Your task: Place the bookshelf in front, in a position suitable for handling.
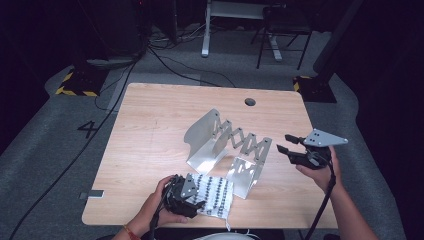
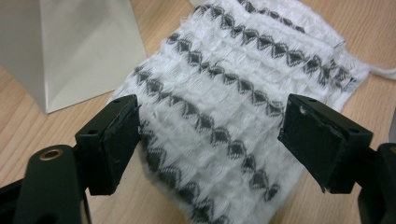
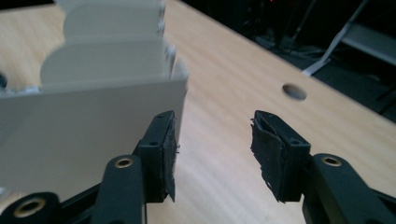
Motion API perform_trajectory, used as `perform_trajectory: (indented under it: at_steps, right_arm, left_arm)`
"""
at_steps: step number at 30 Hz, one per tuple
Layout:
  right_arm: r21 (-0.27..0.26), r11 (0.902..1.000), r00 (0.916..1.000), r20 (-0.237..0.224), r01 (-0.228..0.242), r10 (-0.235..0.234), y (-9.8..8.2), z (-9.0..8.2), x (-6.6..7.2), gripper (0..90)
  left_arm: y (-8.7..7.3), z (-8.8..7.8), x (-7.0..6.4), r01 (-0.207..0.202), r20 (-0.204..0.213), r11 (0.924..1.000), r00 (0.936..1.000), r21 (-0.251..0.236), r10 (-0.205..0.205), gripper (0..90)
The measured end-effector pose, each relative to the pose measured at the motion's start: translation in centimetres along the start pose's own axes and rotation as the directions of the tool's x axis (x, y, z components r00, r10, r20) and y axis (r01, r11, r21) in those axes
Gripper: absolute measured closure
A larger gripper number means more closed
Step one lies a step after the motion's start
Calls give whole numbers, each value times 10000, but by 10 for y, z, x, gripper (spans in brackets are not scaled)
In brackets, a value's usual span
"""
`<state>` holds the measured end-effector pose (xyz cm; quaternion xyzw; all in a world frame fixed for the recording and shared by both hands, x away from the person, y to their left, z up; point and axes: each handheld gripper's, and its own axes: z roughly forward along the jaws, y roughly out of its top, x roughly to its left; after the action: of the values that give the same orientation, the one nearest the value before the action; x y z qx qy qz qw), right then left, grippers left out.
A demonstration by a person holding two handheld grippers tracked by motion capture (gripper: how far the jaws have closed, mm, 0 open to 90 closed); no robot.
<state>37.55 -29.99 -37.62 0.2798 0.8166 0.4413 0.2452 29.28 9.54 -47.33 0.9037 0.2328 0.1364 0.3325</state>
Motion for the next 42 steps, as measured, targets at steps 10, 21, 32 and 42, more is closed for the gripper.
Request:
perform_trajectory:
  at_steps: [10,21,32,42]
  right_arm:
    - [1052,9945,9981,-609,-6,71,-39,30,21,448]
    - [981,9949,9978,-644,228,-166,-43,53,33,461]
    - [932,9950,9957,-879,366,-284,-45,55,38,450]
    - [1479,9886,9976,-671,281,-183,-62,54,27,437]
  left_arm:
    - [16,-8,-9,70,604,9944,9982,-1057,-7,196]
    - [8,35,-22,-340,954,9989,9950,338,307,141]
    - [5,31,1,-94,951,9999,9954,114,83,481]
    - [1,29,14,-100,226,10000,9997,-2,100,684]
